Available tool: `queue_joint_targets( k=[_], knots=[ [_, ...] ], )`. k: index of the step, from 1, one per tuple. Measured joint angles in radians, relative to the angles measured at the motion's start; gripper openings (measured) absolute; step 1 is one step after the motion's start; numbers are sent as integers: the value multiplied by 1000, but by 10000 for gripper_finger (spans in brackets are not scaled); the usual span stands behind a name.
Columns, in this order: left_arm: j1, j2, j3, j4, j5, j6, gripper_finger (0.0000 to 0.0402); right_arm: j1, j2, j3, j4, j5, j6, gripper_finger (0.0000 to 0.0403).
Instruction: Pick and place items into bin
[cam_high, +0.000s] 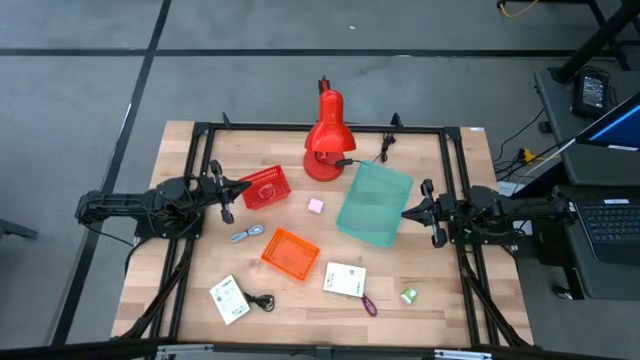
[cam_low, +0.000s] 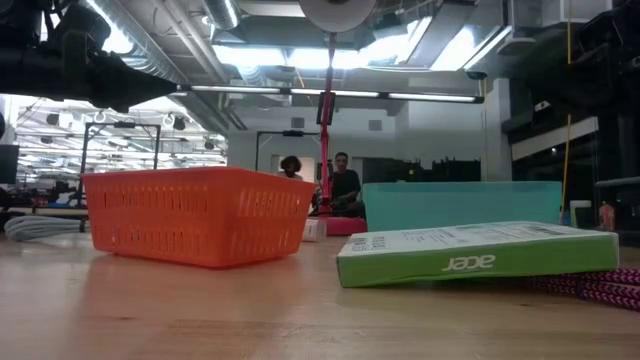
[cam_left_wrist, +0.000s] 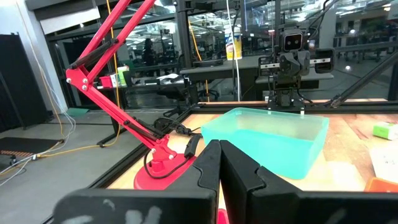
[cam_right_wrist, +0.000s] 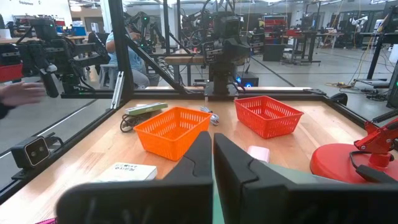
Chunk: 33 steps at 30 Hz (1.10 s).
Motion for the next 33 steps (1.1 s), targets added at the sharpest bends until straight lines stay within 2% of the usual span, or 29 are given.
queue_joint_targets(
  k=[24, 26, 31, 33],
  knots=[
    [0, 0, 0, 0, 4, -2, 4, 0, 0, 0, 4, 0, -12, 0],
    [0, 0, 0, -3, 49, 0, 3, 0, 0, 0, 3, 0, -6, 0],
    [0, 0, 0, -8, 269, 6, 2, 0, 0, 0, 9, 1, -55, 0],
    [0, 0, 0, -8, 299, -6, 2, 0, 0, 0, 20, 1, -79, 0]
  ],
)
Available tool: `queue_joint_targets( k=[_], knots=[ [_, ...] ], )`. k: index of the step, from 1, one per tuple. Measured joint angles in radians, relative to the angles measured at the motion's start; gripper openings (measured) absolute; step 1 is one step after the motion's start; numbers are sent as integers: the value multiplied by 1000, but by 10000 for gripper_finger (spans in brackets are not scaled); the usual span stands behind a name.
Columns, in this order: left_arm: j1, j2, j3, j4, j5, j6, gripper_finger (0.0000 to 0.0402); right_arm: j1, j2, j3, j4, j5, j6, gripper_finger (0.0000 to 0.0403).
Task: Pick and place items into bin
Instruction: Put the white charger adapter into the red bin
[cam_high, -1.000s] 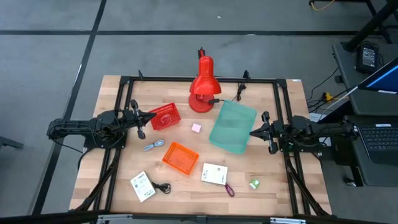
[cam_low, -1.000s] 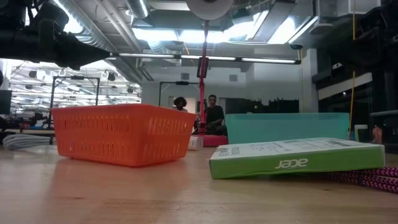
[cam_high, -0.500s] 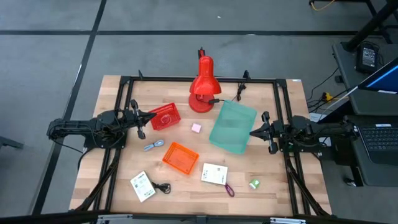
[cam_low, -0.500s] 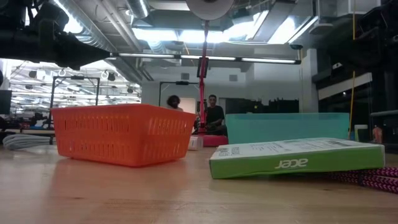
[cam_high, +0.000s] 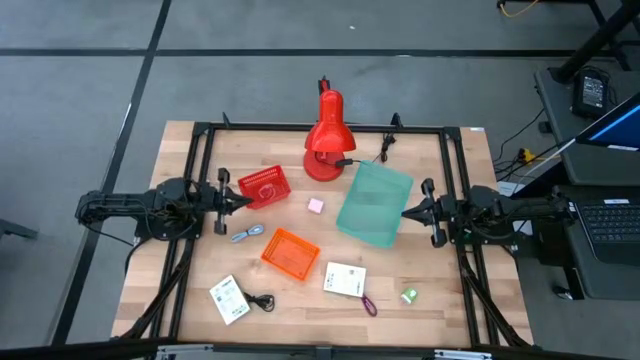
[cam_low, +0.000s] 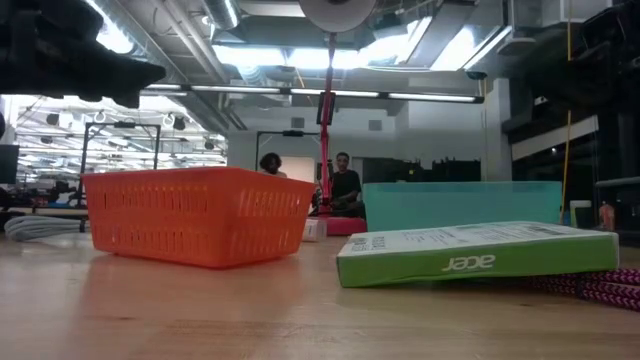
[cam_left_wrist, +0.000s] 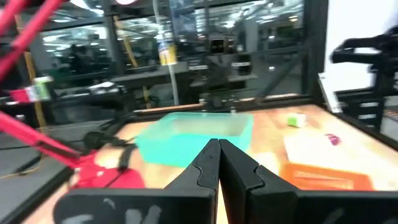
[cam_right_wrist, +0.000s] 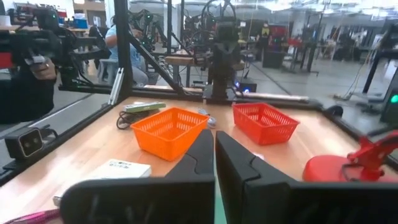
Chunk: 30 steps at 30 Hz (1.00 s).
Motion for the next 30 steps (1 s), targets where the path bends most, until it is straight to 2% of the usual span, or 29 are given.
queue_joint_targets(
  k=[11, 18, 24, 30],
  knots=[
    [0, 0, 2, 31, -139, -109, 2, 0, 0, 0, 18, 71, 5, 0],
    [0, 17, 3, 57, -141, -136, 2, 0, 6, 0, 50, 135, 32, 0],
    [0, 93, 3, 140, -144, -172, 2, 0, 51, 0, 100, 145, 31, 0],
    [0, 224, 3, 277, -142, -172, 2, 0, 138, 0, 189, 145, 30, 0]
  ],
)
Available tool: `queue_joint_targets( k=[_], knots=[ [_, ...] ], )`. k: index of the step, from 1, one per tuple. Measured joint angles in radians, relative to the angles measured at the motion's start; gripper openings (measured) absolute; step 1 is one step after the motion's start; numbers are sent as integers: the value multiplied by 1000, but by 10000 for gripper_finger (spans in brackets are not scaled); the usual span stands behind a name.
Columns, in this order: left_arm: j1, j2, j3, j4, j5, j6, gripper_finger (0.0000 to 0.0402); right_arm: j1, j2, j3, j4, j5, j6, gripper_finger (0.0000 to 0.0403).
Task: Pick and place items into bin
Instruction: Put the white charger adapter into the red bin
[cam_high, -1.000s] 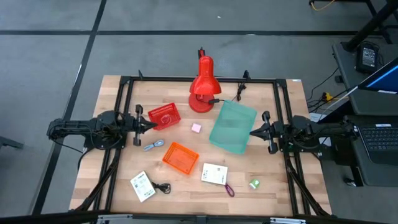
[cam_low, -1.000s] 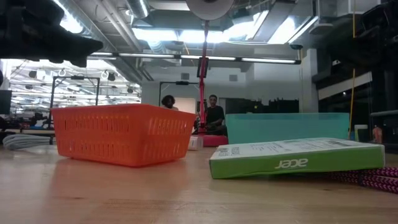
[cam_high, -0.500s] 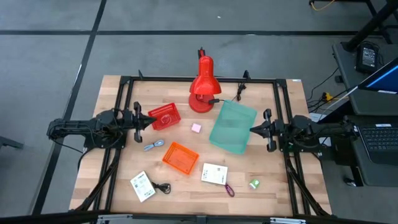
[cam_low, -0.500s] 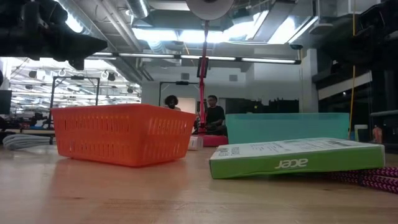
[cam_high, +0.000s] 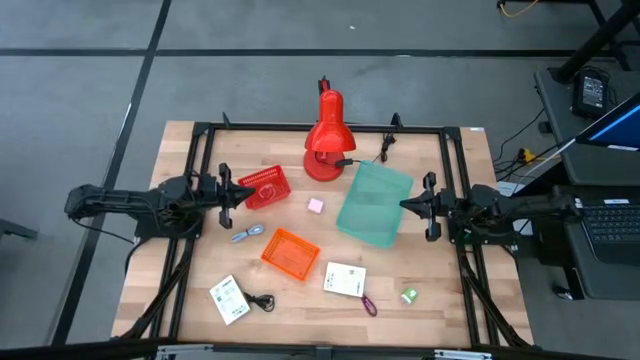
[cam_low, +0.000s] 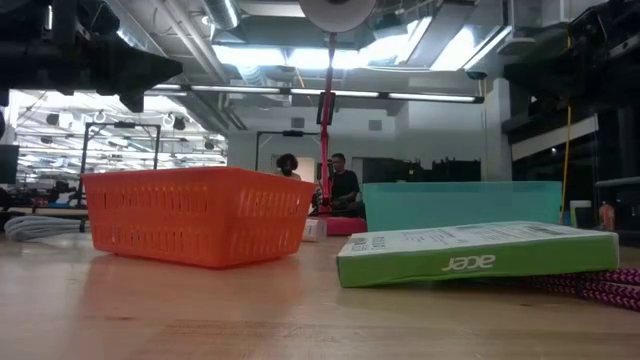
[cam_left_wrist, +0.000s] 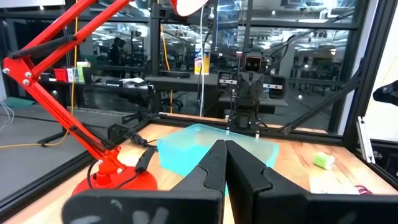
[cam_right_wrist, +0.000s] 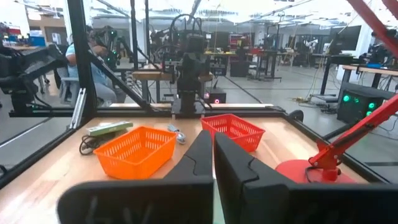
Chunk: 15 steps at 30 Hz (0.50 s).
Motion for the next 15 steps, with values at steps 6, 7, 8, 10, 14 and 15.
queue_joint_targets(
  k=[6, 7, 8, 10, 14, 15],
  knots=[
    [0, 155, 18, 110, 1, 1, 3, 0, 101, 0, 104, 12, -4, 0],
    [0, 184, 34, 112, 1, 0, 3, 0, 118, 0, 118, 13, -4, 0],
    [0, 213, 50, 116, 1, 0, 3, 0, 135, 0, 134, 13, -4, 0],
    [0, 279, 83, 117, 1, 1, 3, 0, 169, 0, 170, 13, -4, 0],
    [-1, 404, 134, 114, 1, 21, 3, 0, 240, 40, 181, 14, 14, 0],
    [-1, 432, 143, 114, 1, 37, 3, 0, 261, 55, 177, 14, 26, 0]
  ],
)
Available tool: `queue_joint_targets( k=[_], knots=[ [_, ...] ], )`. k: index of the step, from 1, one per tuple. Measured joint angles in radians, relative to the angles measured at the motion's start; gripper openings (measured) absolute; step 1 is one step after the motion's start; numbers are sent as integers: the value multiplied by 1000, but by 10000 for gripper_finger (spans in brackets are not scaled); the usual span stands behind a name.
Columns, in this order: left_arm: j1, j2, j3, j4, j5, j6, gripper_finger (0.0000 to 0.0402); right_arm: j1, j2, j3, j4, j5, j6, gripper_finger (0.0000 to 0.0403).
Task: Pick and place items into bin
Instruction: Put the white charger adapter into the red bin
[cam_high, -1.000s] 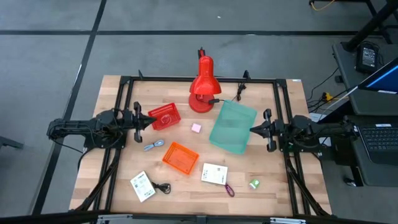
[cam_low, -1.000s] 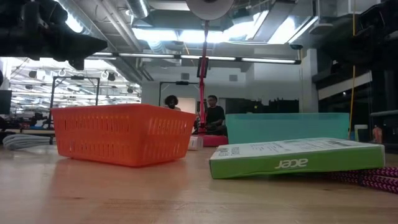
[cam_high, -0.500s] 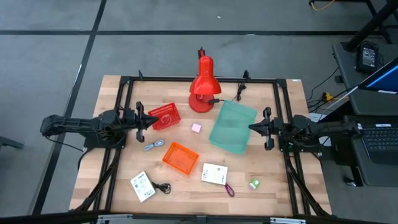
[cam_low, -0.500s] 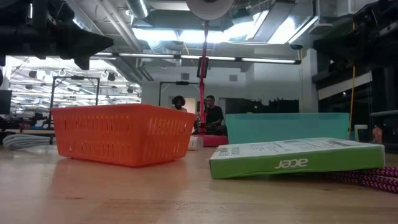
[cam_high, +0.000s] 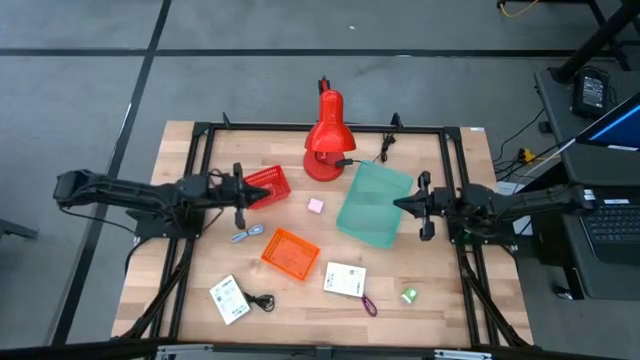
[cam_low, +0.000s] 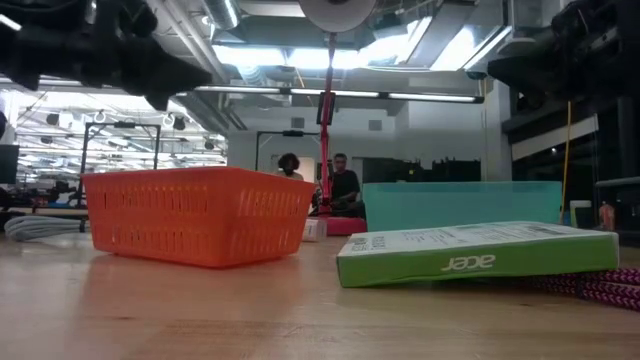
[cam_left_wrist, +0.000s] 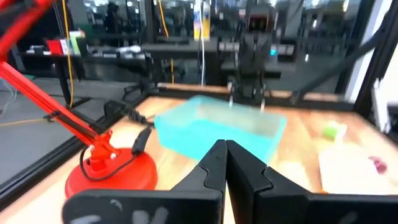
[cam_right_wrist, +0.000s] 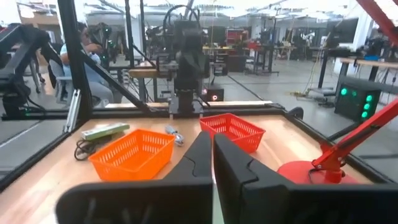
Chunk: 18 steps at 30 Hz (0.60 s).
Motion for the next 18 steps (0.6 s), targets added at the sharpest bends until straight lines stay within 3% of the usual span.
queue_joint_targets(
  k=[8, 18],
  knots=[
    [0, 142, 70, 8, 0, 26, 3, 0, 189, 80, -47, 1, 19, 0],
    [0, 193, 84, 28, 1, 27, 3, 0, 369, 160, 18, 0, 19, 0]
  ],
)
